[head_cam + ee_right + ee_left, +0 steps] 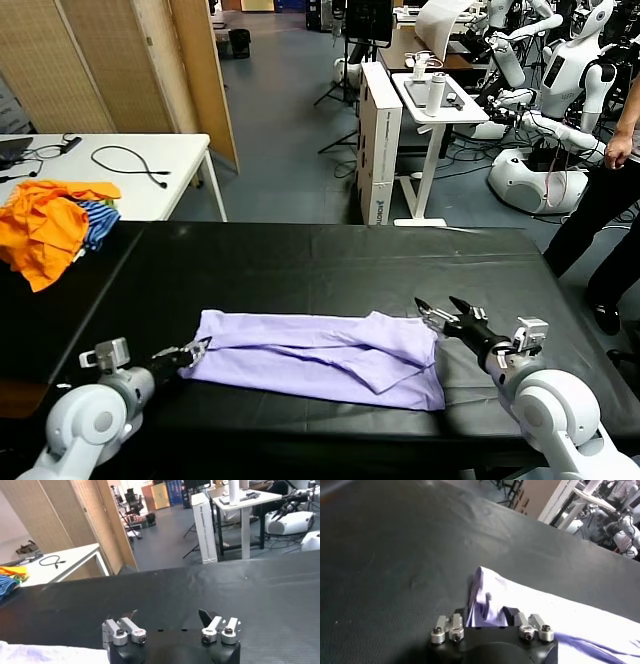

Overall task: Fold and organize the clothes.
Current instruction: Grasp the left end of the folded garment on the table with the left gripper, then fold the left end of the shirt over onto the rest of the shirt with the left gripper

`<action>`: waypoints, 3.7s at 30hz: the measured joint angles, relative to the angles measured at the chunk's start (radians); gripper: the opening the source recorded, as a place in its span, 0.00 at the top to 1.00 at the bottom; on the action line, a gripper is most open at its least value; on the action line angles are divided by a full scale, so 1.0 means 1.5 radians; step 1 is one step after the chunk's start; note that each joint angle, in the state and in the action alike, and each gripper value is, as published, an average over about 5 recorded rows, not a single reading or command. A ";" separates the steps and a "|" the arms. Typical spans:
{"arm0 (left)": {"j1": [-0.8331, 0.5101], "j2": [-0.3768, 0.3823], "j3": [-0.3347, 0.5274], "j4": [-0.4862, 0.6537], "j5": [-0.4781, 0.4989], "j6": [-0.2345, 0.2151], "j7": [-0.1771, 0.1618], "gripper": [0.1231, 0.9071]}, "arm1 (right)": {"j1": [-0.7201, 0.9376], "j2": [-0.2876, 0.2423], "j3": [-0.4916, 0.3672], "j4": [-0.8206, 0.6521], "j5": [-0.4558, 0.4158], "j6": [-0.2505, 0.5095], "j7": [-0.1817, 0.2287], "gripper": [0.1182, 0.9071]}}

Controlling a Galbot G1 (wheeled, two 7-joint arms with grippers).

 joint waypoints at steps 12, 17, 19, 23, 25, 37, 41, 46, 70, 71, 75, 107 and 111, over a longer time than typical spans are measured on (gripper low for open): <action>0.005 -0.005 0.001 -0.018 0.050 0.000 -0.005 0.92 | 0.000 0.010 0.001 0.000 -0.003 0.000 0.004 0.00; 0.021 0.006 -0.008 -0.044 0.163 0.000 0.017 0.92 | 0.001 0.015 0.004 0.002 -0.003 0.003 0.005 0.00; 0.031 0.012 -0.016 -0.054 0.221 0.000 0.034 0.92 | -0.001 0.018 0.005 0.005 -0.004 0.005 0.008 0.00; 0.055 0.020 -0.035 -0.072 0.342 0.000 0.059 0.92 | -0.010 0.023 0.003 0.016 -0.011 0.009 0.012 0.00; 0.064 0.018 -0.041 -0.081 0.379 0.000 0.061 0.92 | -0.015 0.026 0.003 0.022 -0.017 0.011 0.012 0.00; 0.042 -0.027 -0.011 -0.150 0.165 -0.001 -0.012 0.92 | -0.080 0.032 0.030 0.080 -0.013 0.109 -0.056 0.00; 0.018 -0.048 0.022 -0.159 0.063 -0.001 -0.021 0.92 | -0.123 0.038 0.043 0.100 -0.021 0.181 -0.100 0.00; -0.005 -0.067 0.067 -0.154 0.000 0.000 -0.015 0.92 | -0.189 0.041 0.048 0.125 -0.039 0.286 -0.145 0.00; -0.113 -0.144 0.264 -0.097 -0.029 0.000 0.030 0.92 | -0.275 0.053 0.031 0.174 -0.072 0.386 -0.158 0.00; -0.117 -0.146 0.270 -0.094 -0.028 0.000 0.030 0.92 | -0.276 0.054 0.031 0.174 -0.073 0.387 -0.158 0.00; -0.131 -0.152 0.291 -0.083 -0.024 0.000 0.031 0.92 | -0.282 0.059 0.030 0.176 -0.079 0.387 -0.158 0.00; -0.152 -0.240 0.334 0.018 0.097 -0.018 0.070 0.56 | -0.264 0.041 0.002 0.138 -0.113 0.342 -0.122 0.00; -0.150 -0.247 0.333 0.002 0.101 -0.029 0.070 0.25 | -0.265 0.027 -0.008 0.138 -0.112 0.336 -0.124 0.00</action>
